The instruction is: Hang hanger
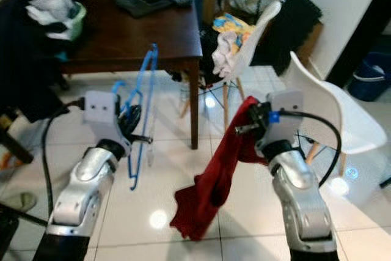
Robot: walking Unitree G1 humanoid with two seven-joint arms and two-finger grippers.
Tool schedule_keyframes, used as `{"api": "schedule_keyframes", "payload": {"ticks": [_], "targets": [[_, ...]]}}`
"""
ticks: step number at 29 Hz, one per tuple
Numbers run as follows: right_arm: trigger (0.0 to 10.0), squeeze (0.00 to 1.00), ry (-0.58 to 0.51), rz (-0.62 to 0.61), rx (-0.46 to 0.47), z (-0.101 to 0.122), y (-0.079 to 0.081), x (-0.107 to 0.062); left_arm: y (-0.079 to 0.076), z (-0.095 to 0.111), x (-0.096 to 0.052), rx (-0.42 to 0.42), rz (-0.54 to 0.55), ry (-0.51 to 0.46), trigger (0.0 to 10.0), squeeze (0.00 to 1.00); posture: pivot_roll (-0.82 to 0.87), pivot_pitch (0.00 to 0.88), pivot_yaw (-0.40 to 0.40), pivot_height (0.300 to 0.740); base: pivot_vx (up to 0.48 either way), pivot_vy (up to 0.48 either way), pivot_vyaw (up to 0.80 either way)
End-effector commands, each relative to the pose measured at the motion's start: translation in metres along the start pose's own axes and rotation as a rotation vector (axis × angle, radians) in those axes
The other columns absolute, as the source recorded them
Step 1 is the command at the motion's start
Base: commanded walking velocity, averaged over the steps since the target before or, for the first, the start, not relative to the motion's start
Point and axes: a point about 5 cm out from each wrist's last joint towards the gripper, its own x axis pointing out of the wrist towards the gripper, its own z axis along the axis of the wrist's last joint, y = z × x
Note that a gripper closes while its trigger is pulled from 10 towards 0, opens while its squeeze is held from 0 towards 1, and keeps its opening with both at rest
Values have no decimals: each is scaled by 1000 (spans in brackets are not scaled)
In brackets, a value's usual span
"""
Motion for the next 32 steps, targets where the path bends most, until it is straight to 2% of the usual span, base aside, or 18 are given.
{"api": "schedule_keyframes", "payload": {"ticks": [1, 9, 26, 30, 32], "targets": [[10000, 0, -11, -24, 6, 2, -5, -1, -2, 5, 2, -7, -15, -4, 10000, 0, 41, 157, 0, 740, 368, 0, 0], [10000, 0, -34, 7, 1, 5, 2, 2, -1, 16, 8, -24, -9, -34, 10000, 0, 45, 155, 2, 740, 365, 0, 0], [10000, 0, -68, 37, 5, 13, 5, 8, 2, 17, 10, -13, 5, -30, 10000, 0, 44, 149, -4, 740, 363, 0, 0], [10000, 0, -96, 88, 11, 18, 10, 10, 1, 17, 11, -10, 9, -32, 10000, 0, 44, 144, -5, 740, 360, 0, 0], [10000, 0, -134, 132, 30, 26, 15, 12, 1, 19, 12, -6, 12, -39, 10000, 0, 45, 140, -6, 740, 358, 0, 800]]}}
